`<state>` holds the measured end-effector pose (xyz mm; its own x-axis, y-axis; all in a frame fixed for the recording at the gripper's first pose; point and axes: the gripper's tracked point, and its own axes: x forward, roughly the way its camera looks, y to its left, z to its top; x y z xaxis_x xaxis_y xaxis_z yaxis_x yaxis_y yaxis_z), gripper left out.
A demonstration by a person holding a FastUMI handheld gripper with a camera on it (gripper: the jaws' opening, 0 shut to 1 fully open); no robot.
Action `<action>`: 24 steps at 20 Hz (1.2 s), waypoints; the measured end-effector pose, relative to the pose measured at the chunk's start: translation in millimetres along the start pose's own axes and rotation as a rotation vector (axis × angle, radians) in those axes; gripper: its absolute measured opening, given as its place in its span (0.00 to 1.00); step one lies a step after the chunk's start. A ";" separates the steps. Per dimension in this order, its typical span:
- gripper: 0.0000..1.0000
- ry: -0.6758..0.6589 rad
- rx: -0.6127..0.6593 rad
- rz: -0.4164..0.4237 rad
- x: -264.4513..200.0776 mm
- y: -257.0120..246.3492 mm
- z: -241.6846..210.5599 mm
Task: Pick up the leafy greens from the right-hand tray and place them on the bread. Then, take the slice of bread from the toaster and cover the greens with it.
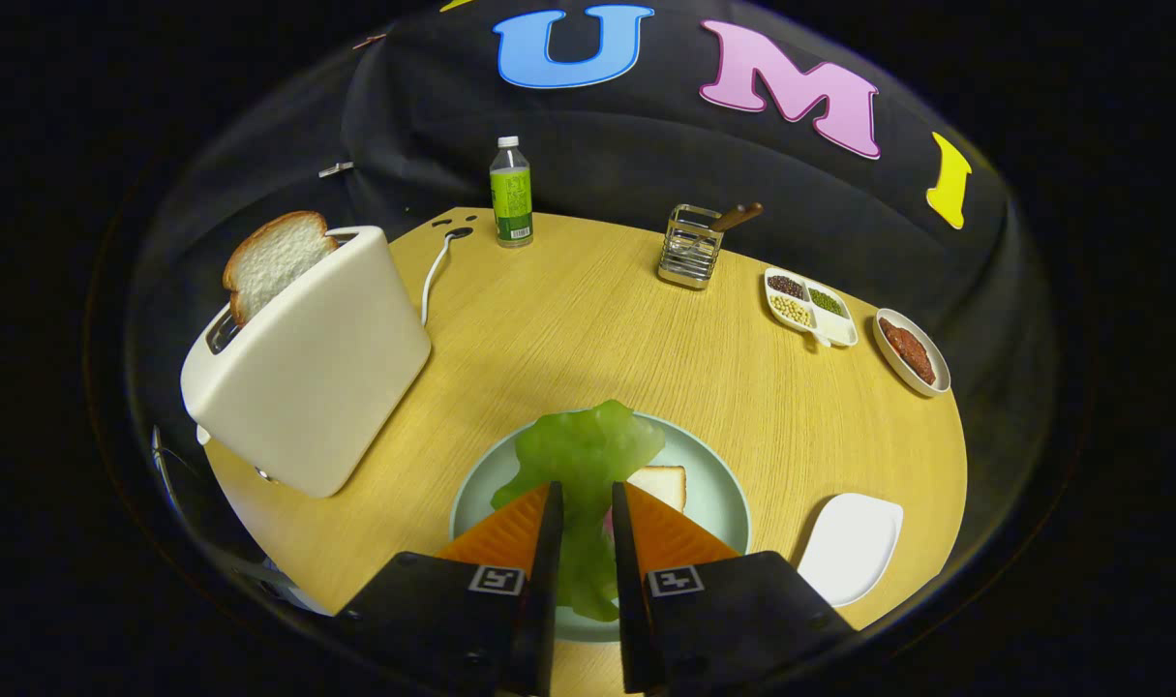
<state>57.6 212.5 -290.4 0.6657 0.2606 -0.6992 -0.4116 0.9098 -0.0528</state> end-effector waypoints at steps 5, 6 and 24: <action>0.61 0.011 0.024 0.001 -0.8 -1.4 -0.8; 0.61 0.013 0.029 0.006 -1.2 1.7 -1.8; 1.00 -0.162 0.051 0.060 -47.9 26.5 49.0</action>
<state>45.2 240.0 -223.4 0.7338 0.3602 -0.5760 -0.4247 0.9050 0.0248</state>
